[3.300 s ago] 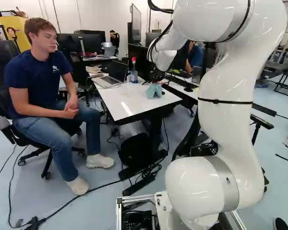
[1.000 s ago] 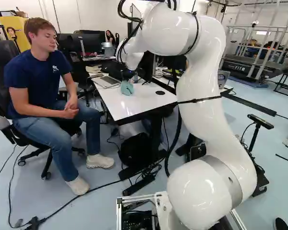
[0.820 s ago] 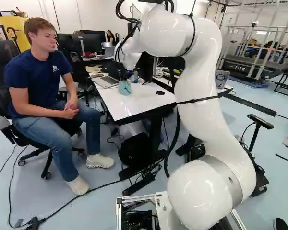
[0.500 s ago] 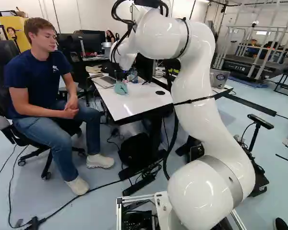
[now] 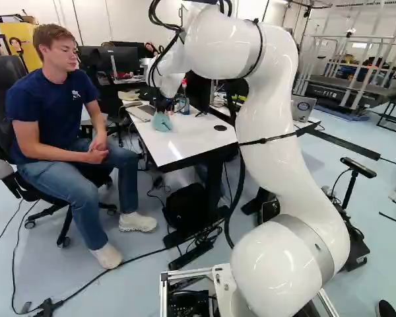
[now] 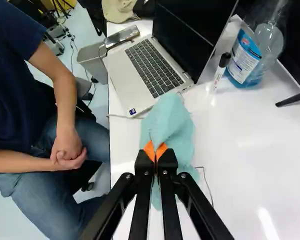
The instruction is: Clean the table with the green towel
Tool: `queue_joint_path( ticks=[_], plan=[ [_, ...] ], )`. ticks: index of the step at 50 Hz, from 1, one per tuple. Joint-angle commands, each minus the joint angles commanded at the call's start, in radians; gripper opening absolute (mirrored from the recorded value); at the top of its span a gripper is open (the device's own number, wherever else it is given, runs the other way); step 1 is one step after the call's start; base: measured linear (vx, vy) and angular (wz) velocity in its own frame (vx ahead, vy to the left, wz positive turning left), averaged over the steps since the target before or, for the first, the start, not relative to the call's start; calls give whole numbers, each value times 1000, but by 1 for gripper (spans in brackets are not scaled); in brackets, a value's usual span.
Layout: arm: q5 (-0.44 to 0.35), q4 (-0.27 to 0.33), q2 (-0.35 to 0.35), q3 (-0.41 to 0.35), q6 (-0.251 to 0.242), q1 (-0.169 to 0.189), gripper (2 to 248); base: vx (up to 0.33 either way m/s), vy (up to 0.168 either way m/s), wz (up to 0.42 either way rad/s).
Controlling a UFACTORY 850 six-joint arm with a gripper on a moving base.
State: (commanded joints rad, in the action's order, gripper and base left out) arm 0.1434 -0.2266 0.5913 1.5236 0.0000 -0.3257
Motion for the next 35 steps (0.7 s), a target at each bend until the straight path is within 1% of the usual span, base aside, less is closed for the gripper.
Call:
queue_joint_path(
  ticks=[7,17,35],
  plan=[
    [0,0,-25,-33,0,11,24,0,0,0],
    [0,0,-41,-55,0,31,24,0,0,0],
    [0,0,-44,-58,0,36,24,0,0,0]
  ],
)
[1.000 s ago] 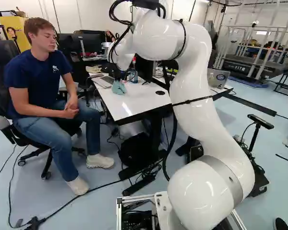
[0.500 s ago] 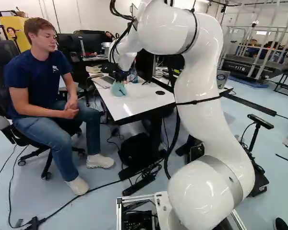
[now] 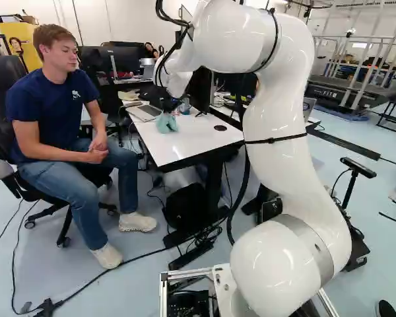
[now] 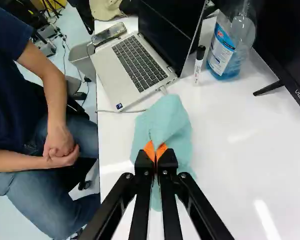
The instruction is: Clean the table with the green towel
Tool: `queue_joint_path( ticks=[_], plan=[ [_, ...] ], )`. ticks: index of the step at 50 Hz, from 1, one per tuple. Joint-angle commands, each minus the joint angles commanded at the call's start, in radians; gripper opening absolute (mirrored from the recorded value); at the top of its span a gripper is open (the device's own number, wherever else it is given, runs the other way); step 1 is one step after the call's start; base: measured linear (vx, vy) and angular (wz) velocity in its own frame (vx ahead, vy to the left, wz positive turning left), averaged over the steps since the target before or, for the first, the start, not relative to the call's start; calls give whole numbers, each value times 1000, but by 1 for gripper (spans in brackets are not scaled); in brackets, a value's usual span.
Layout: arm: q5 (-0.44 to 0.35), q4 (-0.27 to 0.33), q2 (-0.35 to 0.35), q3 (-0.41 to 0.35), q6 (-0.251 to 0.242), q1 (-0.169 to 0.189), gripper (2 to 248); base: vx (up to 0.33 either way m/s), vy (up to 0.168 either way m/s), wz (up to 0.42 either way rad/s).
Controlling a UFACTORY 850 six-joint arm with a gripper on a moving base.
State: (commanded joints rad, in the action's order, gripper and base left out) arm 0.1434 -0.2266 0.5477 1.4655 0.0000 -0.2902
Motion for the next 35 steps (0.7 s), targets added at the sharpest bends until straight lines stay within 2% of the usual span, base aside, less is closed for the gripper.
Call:
queue_joint_path(
  ticks=[20,35],
  plan=[
    [0,0,1,0,0,0,24,0,0,0],
    [0,0,26,3,0,0,24,0,0,0]
  ],
)
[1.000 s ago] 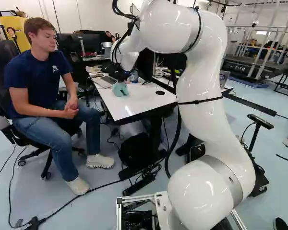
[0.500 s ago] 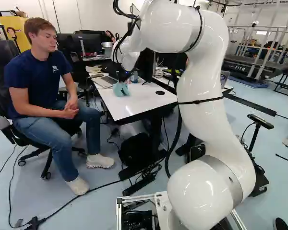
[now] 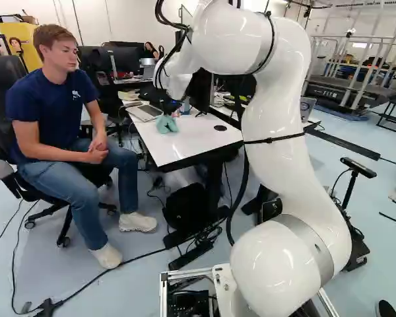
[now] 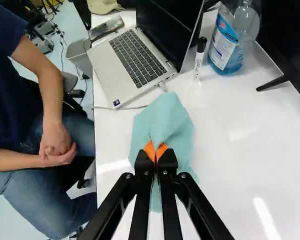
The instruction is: Clean the table with the green towel
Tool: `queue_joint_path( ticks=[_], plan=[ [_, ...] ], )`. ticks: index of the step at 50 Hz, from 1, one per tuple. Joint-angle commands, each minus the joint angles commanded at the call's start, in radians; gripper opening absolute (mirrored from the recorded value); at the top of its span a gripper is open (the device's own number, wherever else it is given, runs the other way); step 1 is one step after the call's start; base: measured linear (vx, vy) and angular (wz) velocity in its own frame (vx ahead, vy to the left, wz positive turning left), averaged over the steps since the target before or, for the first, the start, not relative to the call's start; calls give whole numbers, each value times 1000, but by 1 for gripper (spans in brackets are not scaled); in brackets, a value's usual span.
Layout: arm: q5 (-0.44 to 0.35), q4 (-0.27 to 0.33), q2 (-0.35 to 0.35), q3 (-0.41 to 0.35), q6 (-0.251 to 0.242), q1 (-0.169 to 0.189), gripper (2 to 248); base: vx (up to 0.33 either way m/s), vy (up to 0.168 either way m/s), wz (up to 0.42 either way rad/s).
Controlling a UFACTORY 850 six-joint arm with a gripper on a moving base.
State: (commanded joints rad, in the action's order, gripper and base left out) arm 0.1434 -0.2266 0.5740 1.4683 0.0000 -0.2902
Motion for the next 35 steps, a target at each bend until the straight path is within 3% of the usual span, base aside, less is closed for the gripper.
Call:
queue_joint_path(
  ticks=[35],
  plan=[
    [0,0,71,10,0,6,24,0,0,0]
  ],
)
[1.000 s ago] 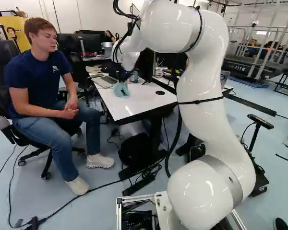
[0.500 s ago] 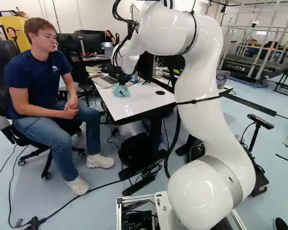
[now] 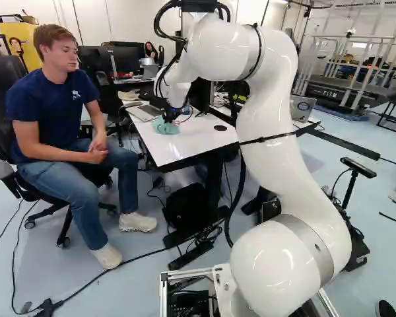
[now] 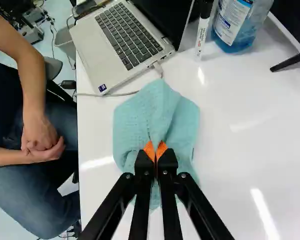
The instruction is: Clean the table with the green towel
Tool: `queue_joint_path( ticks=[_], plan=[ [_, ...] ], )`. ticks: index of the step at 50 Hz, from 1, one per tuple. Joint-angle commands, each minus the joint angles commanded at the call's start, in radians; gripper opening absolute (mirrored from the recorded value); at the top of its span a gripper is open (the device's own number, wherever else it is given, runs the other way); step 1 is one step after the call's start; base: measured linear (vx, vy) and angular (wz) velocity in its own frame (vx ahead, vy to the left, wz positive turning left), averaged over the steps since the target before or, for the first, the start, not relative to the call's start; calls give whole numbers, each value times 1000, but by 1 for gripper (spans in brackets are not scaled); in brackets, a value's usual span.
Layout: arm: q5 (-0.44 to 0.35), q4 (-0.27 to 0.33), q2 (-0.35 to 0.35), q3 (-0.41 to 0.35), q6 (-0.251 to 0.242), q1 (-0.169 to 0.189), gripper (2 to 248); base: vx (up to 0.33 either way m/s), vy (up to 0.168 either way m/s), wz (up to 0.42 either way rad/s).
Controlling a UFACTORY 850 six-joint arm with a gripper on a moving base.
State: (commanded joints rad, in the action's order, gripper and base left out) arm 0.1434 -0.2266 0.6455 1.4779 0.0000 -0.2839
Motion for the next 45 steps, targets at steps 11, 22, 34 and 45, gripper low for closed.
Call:
queue_joint_path(
  ticks=[11,22,34,45],
  plan=[
    [0,0,13,0,0,6,24,0,0,0],
    [0,0,14,-1,0,7,24,0,0,0],
    [0,0,14,-1,0,7,24,0,0,0],
    [3,0,14,-1,0,7,24,0,0,0]
  ],
)
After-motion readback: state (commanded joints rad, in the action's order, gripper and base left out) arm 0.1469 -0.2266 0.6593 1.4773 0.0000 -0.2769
